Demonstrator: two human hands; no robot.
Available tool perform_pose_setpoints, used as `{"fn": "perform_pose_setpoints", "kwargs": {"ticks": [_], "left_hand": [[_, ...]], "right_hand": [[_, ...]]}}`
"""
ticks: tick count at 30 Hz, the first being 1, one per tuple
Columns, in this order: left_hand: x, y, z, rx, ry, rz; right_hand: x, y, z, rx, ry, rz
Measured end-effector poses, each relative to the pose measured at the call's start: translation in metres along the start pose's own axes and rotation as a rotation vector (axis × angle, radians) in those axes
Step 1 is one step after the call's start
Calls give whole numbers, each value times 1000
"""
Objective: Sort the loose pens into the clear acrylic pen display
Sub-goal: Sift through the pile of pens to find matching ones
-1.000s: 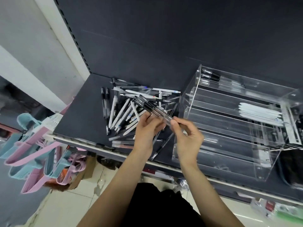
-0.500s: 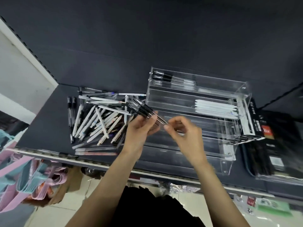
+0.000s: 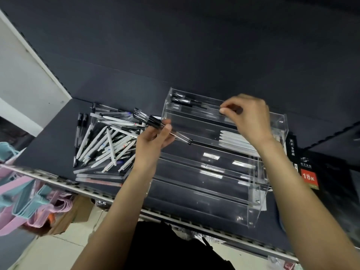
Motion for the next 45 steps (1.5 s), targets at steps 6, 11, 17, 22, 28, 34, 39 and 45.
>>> {"fn": "perform_pose_setpoints", "kwargs": {"ticks": [6, 11, 17, 22, 28, 34, 39, 45], "left_hand": [[-8, -2, -3, 26, -23, 17], [-14, -4, -3, 7, -34, 27], [-21, 1, 6, -6, 0, 4], [-19, 24, 12, -13, 44, -60], [-16, 37, 11, 9, 62, -125], [-31, 7, 16, -88, 103, 5], [-33, -3, 15, -163, 107, 37], [-34, 0, 11, -156, 79, 2]], "right_hand": [[-21, 21, -7, 143, 2, -113], [-31, 33, -9, 242, 58, -205], [-29, 18, -22, 66, 9, -133], [10, 33, -68, -166, -93, -280], [7, 26, -48, -242, 10, -209], [-20, 9, -8, -117, 5, -208], [-30, 23, -11, -77, -33, -358], [-38, 31, -24, 144, -59, -387]]}}
Point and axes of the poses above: each hand's wrist, its own x-axis away from the middle knuckle, its own y-axis out of the palm, z = x × y, the point moved 8 cm from there along -x, towards the middle knuckle, and after that the axes turned 6 degrees about x, right-handed, at the moved point
